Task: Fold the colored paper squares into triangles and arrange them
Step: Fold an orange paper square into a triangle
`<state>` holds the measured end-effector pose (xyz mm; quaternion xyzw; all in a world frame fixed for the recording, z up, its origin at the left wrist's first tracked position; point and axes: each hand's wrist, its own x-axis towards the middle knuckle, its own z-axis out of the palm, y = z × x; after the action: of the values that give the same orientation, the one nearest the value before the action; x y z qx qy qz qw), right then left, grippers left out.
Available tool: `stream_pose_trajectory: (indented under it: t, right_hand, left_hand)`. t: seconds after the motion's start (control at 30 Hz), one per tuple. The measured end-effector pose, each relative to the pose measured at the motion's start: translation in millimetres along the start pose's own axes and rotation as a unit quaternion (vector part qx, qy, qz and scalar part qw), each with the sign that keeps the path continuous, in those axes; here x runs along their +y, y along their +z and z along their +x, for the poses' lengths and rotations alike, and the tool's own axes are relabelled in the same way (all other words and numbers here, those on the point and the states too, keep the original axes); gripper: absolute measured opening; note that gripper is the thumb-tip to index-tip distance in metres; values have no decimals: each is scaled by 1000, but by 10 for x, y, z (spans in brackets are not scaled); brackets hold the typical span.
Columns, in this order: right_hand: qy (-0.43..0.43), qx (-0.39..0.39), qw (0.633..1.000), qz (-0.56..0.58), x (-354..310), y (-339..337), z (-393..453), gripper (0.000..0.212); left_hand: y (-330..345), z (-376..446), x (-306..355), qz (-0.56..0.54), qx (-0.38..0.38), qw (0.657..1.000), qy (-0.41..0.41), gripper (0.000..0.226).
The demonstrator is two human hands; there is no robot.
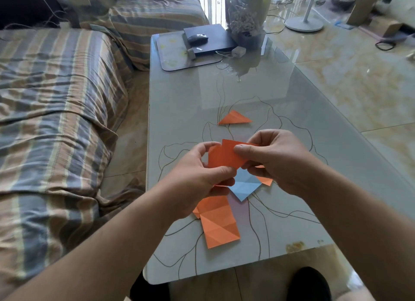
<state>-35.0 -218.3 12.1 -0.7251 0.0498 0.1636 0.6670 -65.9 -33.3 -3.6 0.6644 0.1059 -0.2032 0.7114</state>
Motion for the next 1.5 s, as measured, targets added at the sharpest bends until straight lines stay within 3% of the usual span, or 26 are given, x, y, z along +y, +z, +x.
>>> stream_pose_trajectory:
  t: [0.3, 0.47, 0.9, 1.23, 1.5]
  right_hand:
    - [-46, 10, 997, -69, 32, -37, 14, 22]
    - [-43, -2, 998, -45, 40, -12, 7, 23]
    - [9, -4, 995, 97, 1, -25, -4, 25]
    - [-17, -10, 997, 80, -33, -154, 13, 10]
    - [-21, -1, 998, 64, -62, -218, 20, 26]
  left_hand:
    - [-44, 26, 22, -18, -5, 1000, 18, 57]
    - [-40, 51, 17, -14, 35, 998, 56, 26]
    - [-20, 77, -13, -14, 47, 997, 53, 21]
    - [-62, 104, -23, -39, 62, 996, 59, 24]
    - [-58, 93, -11, -44, 52, 996, 58, 25]
